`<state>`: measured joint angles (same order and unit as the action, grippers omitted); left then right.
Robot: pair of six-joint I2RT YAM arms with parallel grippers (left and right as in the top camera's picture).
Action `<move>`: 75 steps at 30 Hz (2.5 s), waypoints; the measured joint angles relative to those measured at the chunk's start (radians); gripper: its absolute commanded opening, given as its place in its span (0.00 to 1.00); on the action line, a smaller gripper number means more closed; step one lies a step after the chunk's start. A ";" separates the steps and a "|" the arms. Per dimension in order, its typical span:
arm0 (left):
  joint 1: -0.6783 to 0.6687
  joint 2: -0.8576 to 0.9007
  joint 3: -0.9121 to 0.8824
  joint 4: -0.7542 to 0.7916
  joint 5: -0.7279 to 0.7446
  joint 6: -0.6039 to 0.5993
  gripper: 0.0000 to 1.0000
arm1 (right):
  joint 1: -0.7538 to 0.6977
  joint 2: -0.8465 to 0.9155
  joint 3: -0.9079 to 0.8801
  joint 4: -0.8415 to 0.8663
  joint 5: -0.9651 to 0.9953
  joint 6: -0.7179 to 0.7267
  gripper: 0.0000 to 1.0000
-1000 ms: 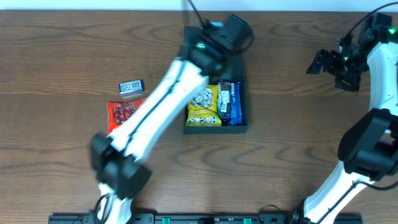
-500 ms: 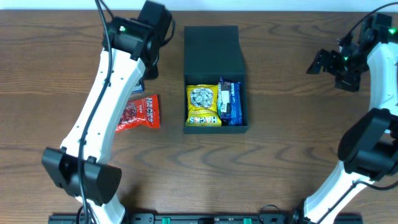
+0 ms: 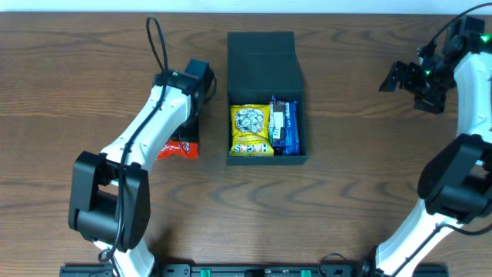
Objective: Pack container
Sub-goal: 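Lower the left gripper onto the red-orange bag and grasp it, then carry the red-orange bag over the box and drop it in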
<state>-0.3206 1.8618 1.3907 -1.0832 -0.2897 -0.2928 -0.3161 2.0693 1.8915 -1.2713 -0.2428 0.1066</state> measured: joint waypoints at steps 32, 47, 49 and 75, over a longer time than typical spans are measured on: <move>0.051 -0.015 -0.209 0.282 0.106 -0.129 0.06 | 0.000 0.000 0.000 -0.002 0.000 0.000 0.99; 0.051 -0.031 0.145 0.171 0.385 -0.628 0.06 | 0.000 0.000 0.000 -0.004 0.000 0.000 0.99; 0.050 -0.044 0.168 0.186 0.435 -0.716 0.06 | 0.000 0.000 0.000 -0.006 0.000 0.000 0.99; -0.227 -0.058 0.180 0.285 0.564 -1.488 0.06 | 0.000 0.000 0.000 -0.007 -0.013 0.000 0.99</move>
<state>-0.5476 1.8034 1.5707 -0.7982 0.2745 -1.7805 -0.3161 2.0693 1.8915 -1.2781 -0.2558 0.1066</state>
